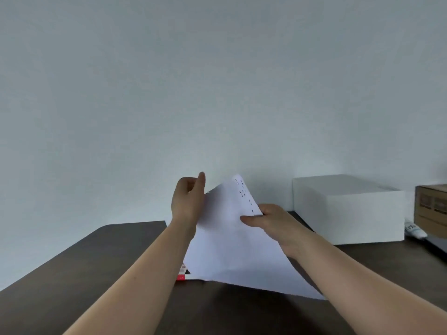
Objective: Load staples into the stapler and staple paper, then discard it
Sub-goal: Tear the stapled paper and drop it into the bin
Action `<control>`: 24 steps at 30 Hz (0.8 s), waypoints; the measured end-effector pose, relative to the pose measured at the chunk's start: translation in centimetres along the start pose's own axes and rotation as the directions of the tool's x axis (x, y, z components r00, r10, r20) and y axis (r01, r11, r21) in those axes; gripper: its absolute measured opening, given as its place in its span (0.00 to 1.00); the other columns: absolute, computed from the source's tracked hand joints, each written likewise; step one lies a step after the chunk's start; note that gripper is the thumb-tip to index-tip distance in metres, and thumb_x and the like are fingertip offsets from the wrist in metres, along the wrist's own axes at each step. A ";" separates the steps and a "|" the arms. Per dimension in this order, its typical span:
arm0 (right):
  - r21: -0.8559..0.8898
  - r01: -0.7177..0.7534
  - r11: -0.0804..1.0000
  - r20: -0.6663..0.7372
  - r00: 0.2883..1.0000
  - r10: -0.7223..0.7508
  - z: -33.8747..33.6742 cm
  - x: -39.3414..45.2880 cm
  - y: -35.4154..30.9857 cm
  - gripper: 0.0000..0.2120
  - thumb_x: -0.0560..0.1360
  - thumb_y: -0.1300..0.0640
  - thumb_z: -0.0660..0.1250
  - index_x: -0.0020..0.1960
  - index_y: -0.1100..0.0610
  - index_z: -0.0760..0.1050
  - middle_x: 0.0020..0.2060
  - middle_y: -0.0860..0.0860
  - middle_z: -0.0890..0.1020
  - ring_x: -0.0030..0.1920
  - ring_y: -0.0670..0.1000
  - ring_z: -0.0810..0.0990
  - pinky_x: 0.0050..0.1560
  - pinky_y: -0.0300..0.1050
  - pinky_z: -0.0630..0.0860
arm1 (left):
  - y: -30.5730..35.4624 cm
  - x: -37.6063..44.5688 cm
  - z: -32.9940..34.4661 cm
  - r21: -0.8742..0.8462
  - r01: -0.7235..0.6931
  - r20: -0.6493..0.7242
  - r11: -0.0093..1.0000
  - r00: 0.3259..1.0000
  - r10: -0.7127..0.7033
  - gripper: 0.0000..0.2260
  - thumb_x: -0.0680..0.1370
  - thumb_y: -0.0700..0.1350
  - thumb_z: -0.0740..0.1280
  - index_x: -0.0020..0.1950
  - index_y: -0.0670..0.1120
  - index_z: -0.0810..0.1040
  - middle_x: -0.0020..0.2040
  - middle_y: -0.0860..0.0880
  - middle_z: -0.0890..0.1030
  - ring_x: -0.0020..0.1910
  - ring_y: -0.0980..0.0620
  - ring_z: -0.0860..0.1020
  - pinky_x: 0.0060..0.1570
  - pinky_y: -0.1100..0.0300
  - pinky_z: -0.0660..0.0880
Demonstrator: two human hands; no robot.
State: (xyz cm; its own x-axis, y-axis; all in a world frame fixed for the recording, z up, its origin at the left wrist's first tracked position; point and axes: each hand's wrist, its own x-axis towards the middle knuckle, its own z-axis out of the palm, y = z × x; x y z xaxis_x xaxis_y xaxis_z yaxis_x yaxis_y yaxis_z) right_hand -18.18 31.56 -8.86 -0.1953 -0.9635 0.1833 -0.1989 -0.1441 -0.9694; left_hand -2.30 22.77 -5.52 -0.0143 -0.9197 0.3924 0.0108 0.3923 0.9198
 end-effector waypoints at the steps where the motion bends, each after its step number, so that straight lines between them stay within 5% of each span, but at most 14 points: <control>1: 0.053 0.000 0.999 -0.008 1.000 0.000 -0.6 -0.3 0.0 0.05 0.73 0.61 0.70 0.48 0.58 0.83 0.43 0.53 0.87 0.38 0.51 0.86 0.36 0.40 0.80 | -0.5 0.1 -0.7 0.006 0.012 -0.039 1.000 0.999 -0.011 0.12 0.77 0.58 0.62 0.48 0.50 0.74 0.48 0.53 0.76 0.47 0.52 0.73 0.40 0.59 0.67; 5: 0.265 -0.004 0.964 -0.034 0.999 0.014 -2.9 -1.2 0.1 0.08 0.73 0.62 0.70 0.51 0.60 0.82 0.46 0.57 0.87 0.45 0.59 0.86 0.44 0.50 0.82 | -2.3 -1.0 -2.2 0.061 0.114 0.022 0.992 0.993 -0.116 0.23 0.75 0.60 0.65 0.64 0.49 0.69 0.58 0.49 0.77 0.54 0.49 0.77 0.50 0.55 0.74; 8: 0.351 -0.005 0.936 -0.064 0.998 0.029 -4.1 -1.3 0.7 0.10 0.73 0.62 0.70 0.54 0.61 0.81 0.48 0.59 0.86 0.48 0.61 0.85 0.49 0.56 0.80 | -2.9 -2.6 -2.6 0.063 0.202 0.177 0.977 0.962 -0.210 0.19 0.75 0.57 0.68 0.59 0.48 0.69 0.52 0.48 0.79 0.47 0.51 0.79 0.38 0.61 0.74; 11: 0.374 -0.018 0.927 -0.073 0.996 0.049 -4.8 -1.2 1.5 0.12 0.73 0.62 0.70 0.56 0.61 0.80 0.51 0.60 0.85 0.50 0.63 0.84 0.50 0.58 0.80 | -4.6 -2.5 -2.7 0.240 0.193 0.299 0.951 0.917 -0.262 0.19 0.72 0.58 0.70 0.53 0.44 0.80 0.53 0.48 0.84 0.52 0.46 0.81 0.50 0.55 0.76; 15: 0.356 -0.035 0.934 -0.076 0.995 0.066 -5.7 -1.2 2.7 0.12 0.73 0.63 0.69 0.57 0.62 0.80 0.53 0.61 0.84 0.52 0.64 0.83 0.55 0.63 0.78 | -5.7 -2.6 -2.3 0.175 0.234 0.374 0.956 0.883 -0.284 0.09 0.75 0.48 0.71 0.52 0.45 0.83 0.51 0.48 0.86 0.50 0.48 0.84 0.47 0.55 0.79; 20: 0.156 -0.005 0.988 -0.133 0.991 0.025 -6.7 -1.1 3.6 0.15 0.73 0.62 0.70 0.59 0.57 0.78 0.52 0.56 0.85 0.51 0.57 0.84 0.54 0.55 0.79 | -6.2 -2.7 -1.5 0.163 0.244 0.373 0.956 0.882 -0.289 0.11 0.74 0.49 0.71 0.53 0.45 0.82 0.50 0.46 0.86 0.49 0.43 0.84 0.51 0.46 0.81; 24: -0.190 -0.009 0.982 -0.267 0.963 -0.043 -7.0 -0.7 3.9 0.38 0.69 0.49 0.74 0.73 0.46 0.58 0.63 0.49 0.75 0.62 0.52 0.76 0.60 0.49 0.74 | -6.3 -2.7 -0.3 0.126 0.223 0.309 0.967 0.917 -0.252 0.13 0.73 0.49 0.72 0.55 0.47 0.79 0.50 0.47 0.85 0.48 0.45 0.84 0.46 0.49 0.82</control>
State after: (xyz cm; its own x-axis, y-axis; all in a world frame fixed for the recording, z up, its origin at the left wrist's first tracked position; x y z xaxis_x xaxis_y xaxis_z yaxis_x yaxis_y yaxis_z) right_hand -25.51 33.23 -11.67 -0.4359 -0.8610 0.2620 -0.3764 -0.0900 -0.9221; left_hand -1.98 22.80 -12.33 -0.3247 -0.9370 0.1292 -0.1185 0.1759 0.9773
